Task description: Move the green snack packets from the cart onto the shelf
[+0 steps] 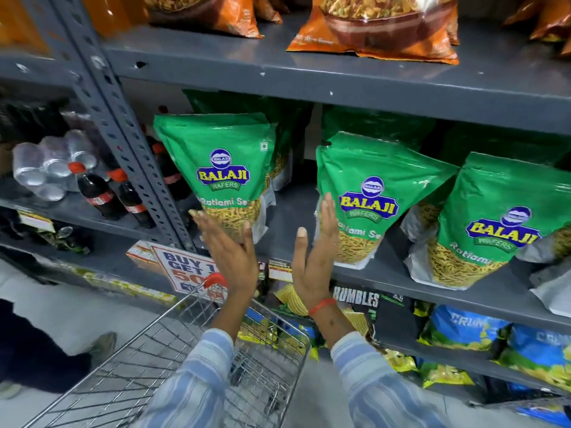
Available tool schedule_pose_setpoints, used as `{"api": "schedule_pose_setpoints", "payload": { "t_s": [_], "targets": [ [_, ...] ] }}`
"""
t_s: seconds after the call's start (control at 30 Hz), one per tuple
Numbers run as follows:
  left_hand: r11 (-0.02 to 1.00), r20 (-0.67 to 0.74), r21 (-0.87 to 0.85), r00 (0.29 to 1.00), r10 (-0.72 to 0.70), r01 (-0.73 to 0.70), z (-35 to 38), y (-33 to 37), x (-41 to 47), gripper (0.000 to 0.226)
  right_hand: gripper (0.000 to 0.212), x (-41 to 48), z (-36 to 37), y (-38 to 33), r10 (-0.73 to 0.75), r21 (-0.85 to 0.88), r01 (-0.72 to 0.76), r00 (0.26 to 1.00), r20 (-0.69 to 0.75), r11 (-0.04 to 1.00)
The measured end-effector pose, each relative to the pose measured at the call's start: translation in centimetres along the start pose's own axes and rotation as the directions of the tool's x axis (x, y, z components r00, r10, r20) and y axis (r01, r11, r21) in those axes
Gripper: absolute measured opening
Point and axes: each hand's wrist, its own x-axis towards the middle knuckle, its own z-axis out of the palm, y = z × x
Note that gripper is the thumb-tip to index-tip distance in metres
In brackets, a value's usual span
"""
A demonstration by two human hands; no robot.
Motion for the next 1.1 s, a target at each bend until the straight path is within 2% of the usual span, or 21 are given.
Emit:
{"api": "schedule_pose_setpoints", "payload": {
  "t_s": [0.1,0.17,0.3,0.37,0.47,0.57,0.7,0.77,0.9,1.0,1.1],
  "targets": [
    [0.992,0.109,-0.079,0.990,-0.090,0.099,-1.2,-2.9,1.9,0.102,0.044,0.1,3.4,0.1,0.209,0.098,-0.223,0.969,0.135,0.970],
    [0.986,0.187,-0.087,0.975,-0.123,0.141,-1.8,-4.4,3.1,0.103,0.051,0.9,5.5,0.4,0.366,0.142,-0.406,0.899,0.240,0.903],
    [0.975,0.312,-0.166,0.946,-0.093,0.151,-2.7,-6.4,4.7,0.070,0.075,2.8,8.3,1.8,0.516,0.109,-0.643,0.693,0.503,0.758],
    [0.973,0.341,-0.170,0.936,-0.092,0.158,-3.2,-7.1,5.3,0.065,0.088,2.5,9.3,2.5,0.525,0.095,-0.686,0.631,0.571,0.721],
    [0.970,0.388,-0.176,0.917,-0.089,0.168,-3.5,-7.6,5.8,0.065,0.099,1.2,10.2,2.9,0.536,0.095,-0.690,0.634,0.557,0.717],
    [0.967,0.430,-0.191,0.900,-0.071,0.167,-3.7,-7.9,6.1,0.062,0.094,0.6,10.8,2.9,0.513,0.131,-0.658,0.683,0.521,0.742],
    [0.970,0.401,-0.189,0.914,-0.066,0.153,-3.7,-7.9,6.0,0.046,0.090,0.4,11.4,3.1,0.468,0.124,-0.612,0.705,0.533,0.781],
    [0.968,0.386,-0.191,0.919,-0.082,0.166,-3.7,-7.9,5.9,0.047,0.090,0.2,11.5,3.2,0.449,0.111,-0.587,0.714,0.537,0.802],
    [0.955,0.407,-0.211,0.907,-0.107,0.207,-3.7,-8.1,6.1,0.052,0.090,0.2,11.5,3.8,0.450,0.116,-0.603,0.696,0.560,0.789],
    [0.965,0.426,-0.161,0.897,-0.119,0.205,-4.0,-7.2,6.0,0.050,0.092,0.5,11.0,3.6,0.447,0.075,-0.600,0.668,0.595,0.797],
    [0.975,0.437,-0.103,0.889,-0.133,0.197,-3.9,-7.2,5.8,0.062,0.088,1.3,10.5,3.5,0.435,0.021,-0.577,0.638,0.636,0.816]
  ]
}}
